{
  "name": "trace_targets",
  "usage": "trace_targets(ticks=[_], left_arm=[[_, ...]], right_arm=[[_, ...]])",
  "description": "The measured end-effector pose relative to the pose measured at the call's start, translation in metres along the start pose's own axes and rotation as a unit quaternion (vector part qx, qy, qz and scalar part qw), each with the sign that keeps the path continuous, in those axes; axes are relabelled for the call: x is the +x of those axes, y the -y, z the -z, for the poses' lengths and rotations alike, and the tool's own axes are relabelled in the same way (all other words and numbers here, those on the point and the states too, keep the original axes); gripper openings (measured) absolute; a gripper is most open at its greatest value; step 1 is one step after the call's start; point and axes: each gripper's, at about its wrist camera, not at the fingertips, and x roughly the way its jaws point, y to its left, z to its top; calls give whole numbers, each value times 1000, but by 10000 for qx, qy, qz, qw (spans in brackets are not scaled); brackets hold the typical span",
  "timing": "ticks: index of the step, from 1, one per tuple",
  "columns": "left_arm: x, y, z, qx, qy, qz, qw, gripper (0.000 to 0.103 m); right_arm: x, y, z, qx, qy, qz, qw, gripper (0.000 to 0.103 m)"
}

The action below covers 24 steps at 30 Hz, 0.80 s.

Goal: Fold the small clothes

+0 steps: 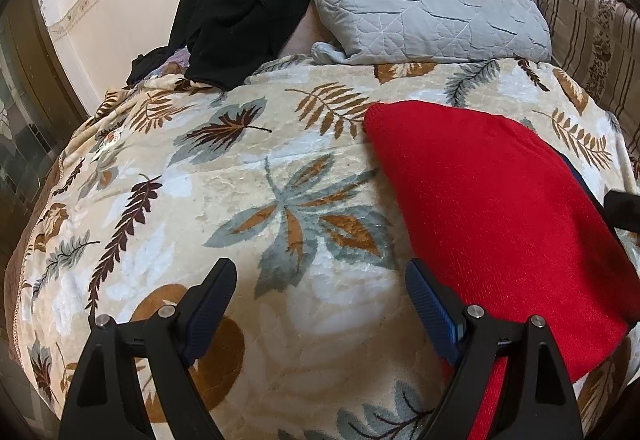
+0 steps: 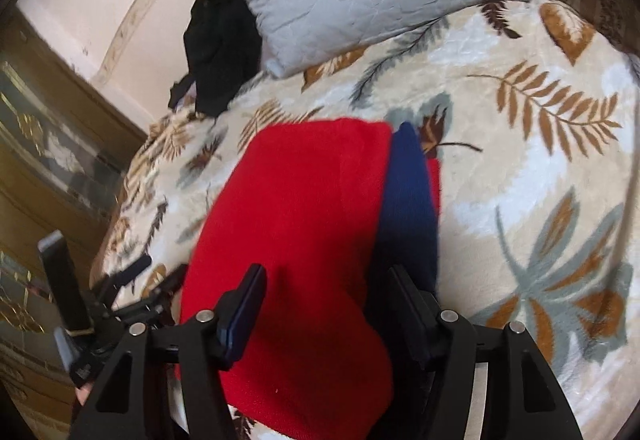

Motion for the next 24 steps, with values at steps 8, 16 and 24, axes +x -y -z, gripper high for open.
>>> trace_targets(ticks=[8, 16, 24], left_arm=[[-3, 0, 1, 8, 38, -19, 10000, 87], [-4, 0, 1, 8, 50, -1, 10000, 86], [-3, 0, 0, 2, 55, 11, 10000, 86]], right_arm=[[-16, 28, -8, 614, 136, -132, 9979, 67], [-20, 39, -7, 843, 117, -273, 9960, 67], [-18, 38, -6, 807, 57, -301, 9963, 67]])
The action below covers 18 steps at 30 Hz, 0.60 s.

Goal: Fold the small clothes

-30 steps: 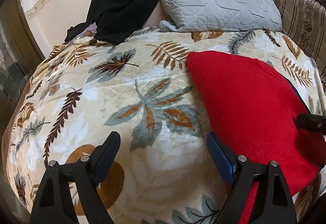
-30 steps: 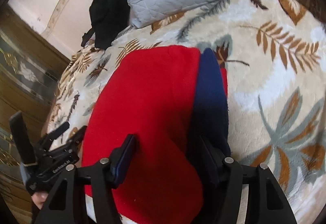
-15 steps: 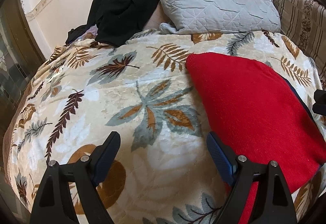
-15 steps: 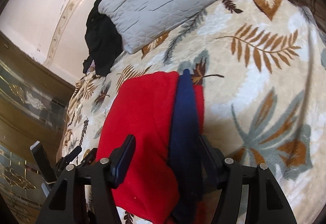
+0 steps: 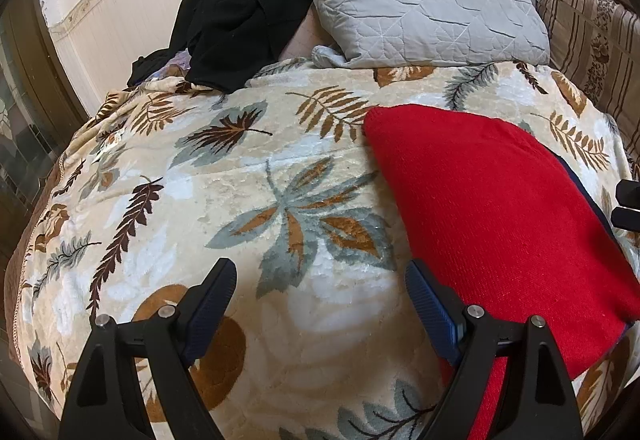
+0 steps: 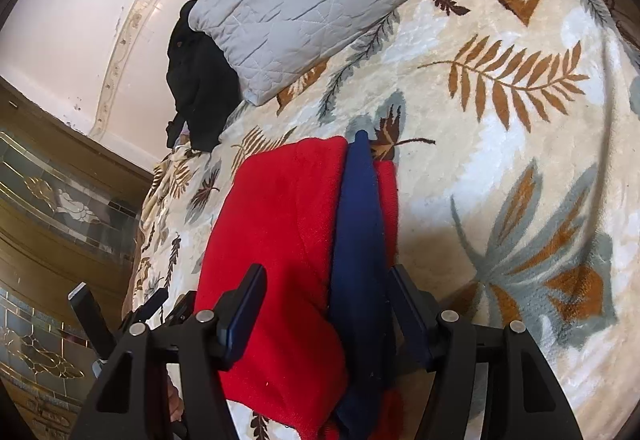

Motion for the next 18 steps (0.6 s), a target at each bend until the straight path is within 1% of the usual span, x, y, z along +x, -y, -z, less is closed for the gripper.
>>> trace_targets(ticks=[12, 18], left_arm=[[0, -1, -1, -36, 15, 26, 10000, 86], [-4, 1, -2, -33, 88, 66, 9999, 86]], right_arm=[[0, 2, 0, 17, -21, -18, 10000, 67], [0, 0, 1, -9, -55, -80, 10000, 67]])
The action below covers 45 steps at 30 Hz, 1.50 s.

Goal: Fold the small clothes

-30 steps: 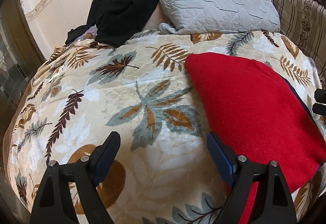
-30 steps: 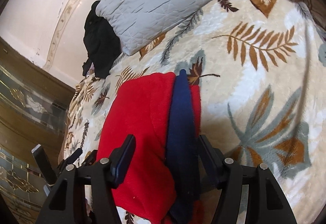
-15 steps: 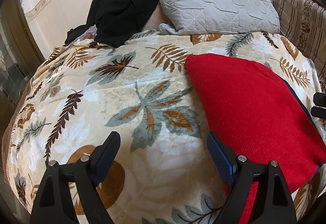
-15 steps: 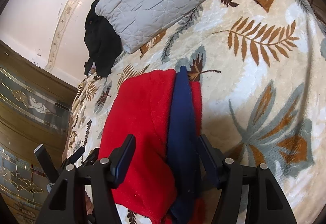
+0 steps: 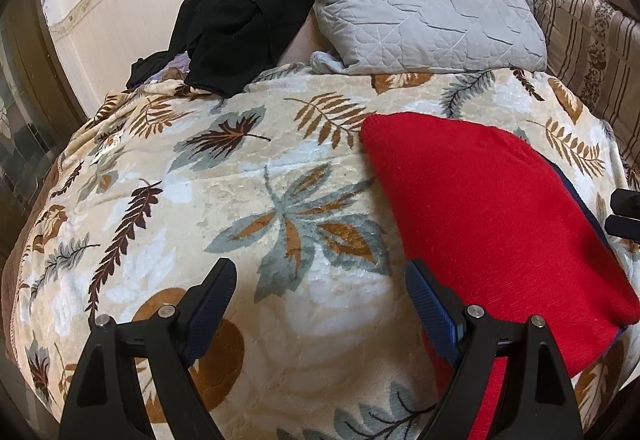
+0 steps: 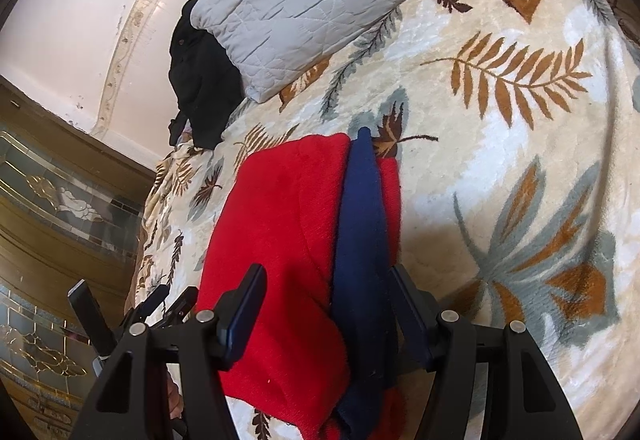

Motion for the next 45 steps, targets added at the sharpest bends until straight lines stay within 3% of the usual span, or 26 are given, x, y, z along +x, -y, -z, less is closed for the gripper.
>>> trace_targets(ticks=[15, 21, 23, 28, 35, 39, 45], left_arm=[[-9, 1, -5, -36, 146, 298, 9994, 86], [-10, 4, -6, -5, 128, 650, 9978, 86], [-12, 6, -6, -17, 97, 962, 9953, 86], [0, 11, -7, -31, -482, 2033, 9779, 86], [23, 4, -7, -539, -1021, 2741, 9547, 86], [38, 3, -6, -813, -1313, 3210, 9344, 86], [48, 12, -5, -871, -1524, 3586, 9168, 86]], right_arm=[[6, 4, 1, 47, -133, -125, 9998, 67], [11, 9, 2, 176, -211, -121, 9996, 67], [13, 11, 2, 220, -238, -149, 9994, 67], [18, 18, 3, 333, -353, -164, 9987, 67], [20, 36, 3, 640, -430, -182, 9969, 67], [27, 43, 2, 808, -553, -356, 9946, 67], [48, 46, -1, 993, -774, -750, 9892, 69]])
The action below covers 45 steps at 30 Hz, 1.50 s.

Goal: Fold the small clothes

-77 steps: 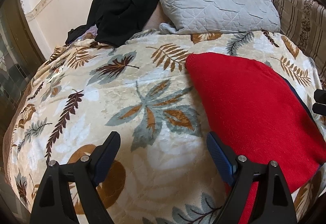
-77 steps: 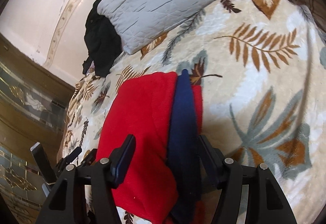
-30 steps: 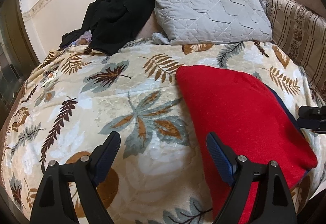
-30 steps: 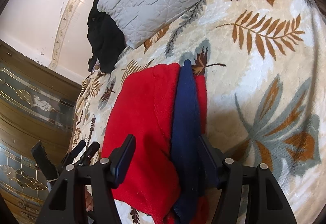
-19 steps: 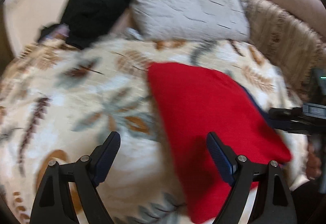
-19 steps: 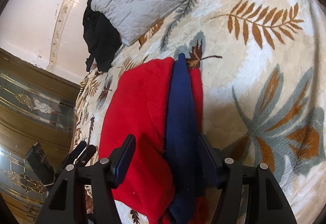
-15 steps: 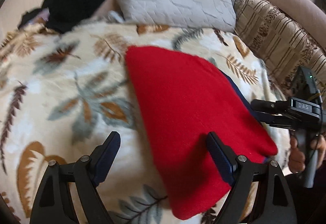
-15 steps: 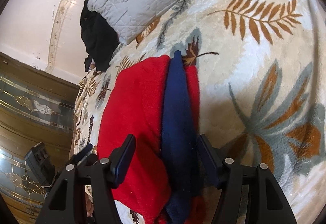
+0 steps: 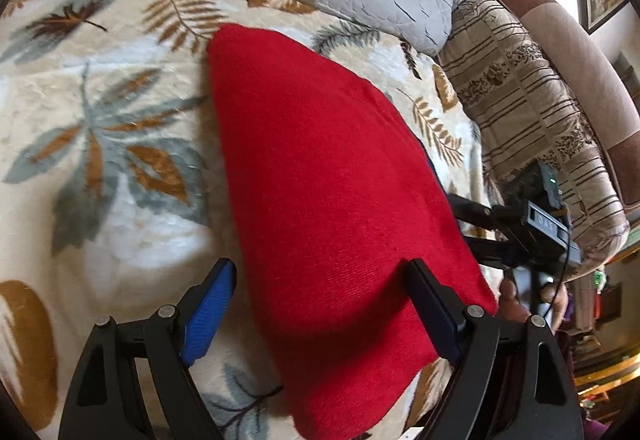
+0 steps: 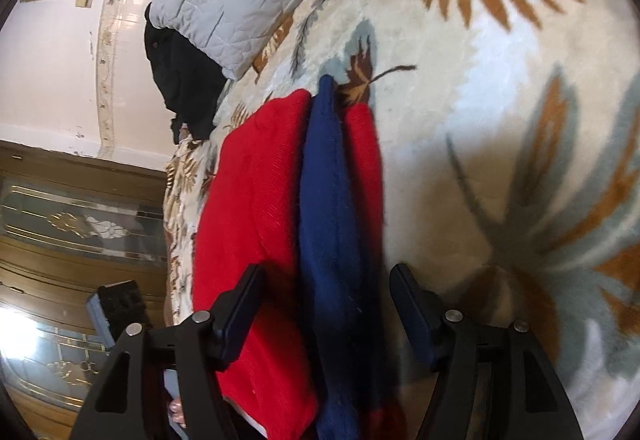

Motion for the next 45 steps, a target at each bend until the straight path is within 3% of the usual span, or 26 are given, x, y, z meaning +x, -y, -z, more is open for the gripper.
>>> trace_targets(ticks=[5, 10, 12, 14, 18, 25, 34, 41, 45], left_arm=[[6, -3, -5, -173, -4, 228, 9996, 85], [3, -7, -6, -312, 146, 332, 9989, 74], [1, -4, -5, -221, 233, 234, 9992, 61], [-4, -3, -4, -146, 333, 184, 9992, 57], [-13, 1, -4, -65, 537, 161, 9984, 51], [-51, 7, 1, 122, 996, -4, 9950, 50], [-99, 9, 21, 500, 1527, -235, 9867, 50], [-108, -1, 45, 474, 1475, -404, 9871, 50], [-89, -9, 56, 454, 1085, -790, 9899, 50]], right_arm=[[15, -4, -7, 53, 0, -308, 9995, 71], [31, -21, -8, -293, 48, -141, 9995, 75], [39, -31, -5, -524, 68, 38, 9986, 72], [41, -41, -3, -677, 140, 106, 9976, 59], [38, -58, 4, -1012, 348, 275, 9939, 53], [30, -96, 23, -1677, 689, 385, 9827, 50], [18, -131, 51, -2130, 1040, -12, 9715, 50], [25, -141, 81, -2211, 1029, -100, 9698, 50], [35, -134, 95, -2149, 946, 35, 9720, 50]])
